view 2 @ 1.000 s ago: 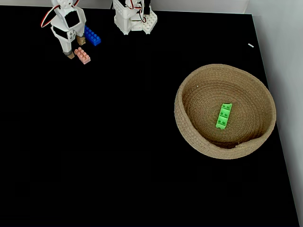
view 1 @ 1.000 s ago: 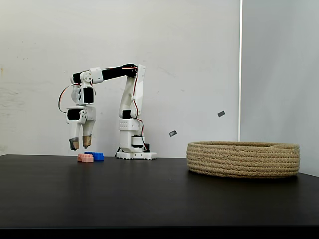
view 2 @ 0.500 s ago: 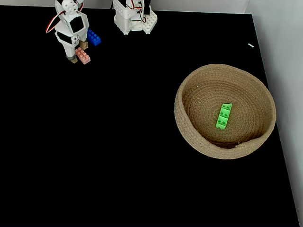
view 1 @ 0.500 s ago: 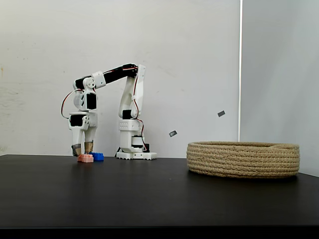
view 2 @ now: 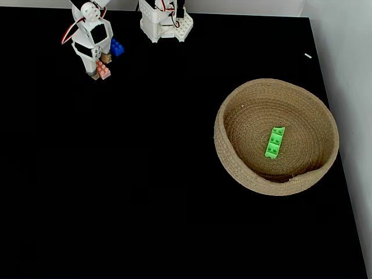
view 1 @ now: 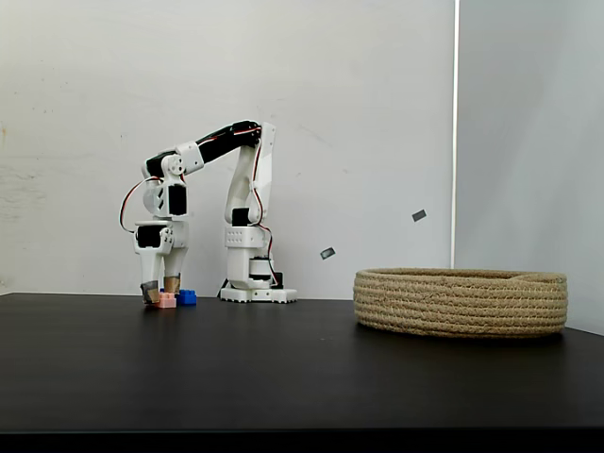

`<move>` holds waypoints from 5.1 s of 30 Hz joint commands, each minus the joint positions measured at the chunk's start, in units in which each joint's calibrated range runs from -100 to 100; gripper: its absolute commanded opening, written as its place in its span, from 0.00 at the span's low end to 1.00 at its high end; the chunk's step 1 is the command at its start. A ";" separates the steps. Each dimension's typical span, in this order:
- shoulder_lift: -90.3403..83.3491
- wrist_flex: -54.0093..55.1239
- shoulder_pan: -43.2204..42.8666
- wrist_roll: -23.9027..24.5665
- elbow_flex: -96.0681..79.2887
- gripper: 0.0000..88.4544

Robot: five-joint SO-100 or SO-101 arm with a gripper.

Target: Place the lego blocks in the tray

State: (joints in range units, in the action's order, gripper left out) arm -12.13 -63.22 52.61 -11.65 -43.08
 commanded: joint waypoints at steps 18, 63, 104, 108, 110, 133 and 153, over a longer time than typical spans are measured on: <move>-4.38 3.95 0.32 0.00 -1.38 0.00; 9.98 7.70 -73.55 -8.25 46.69 0.33; -11.60 -15.79 2.96 -7.23 18.69 0.30; -13.32 -12.13 8.15 -8.01 11.12 0.28; -14.70 -10.71 9.97 -8.35 7.47 0.28; -28.28 -6.88 13.84 -6.40 -12.23 0.24; -28.97 0.78 14.58 -6.79 -21.26 0.18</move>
State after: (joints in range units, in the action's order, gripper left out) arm -39.86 -63.46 67.51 -18.44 -63.94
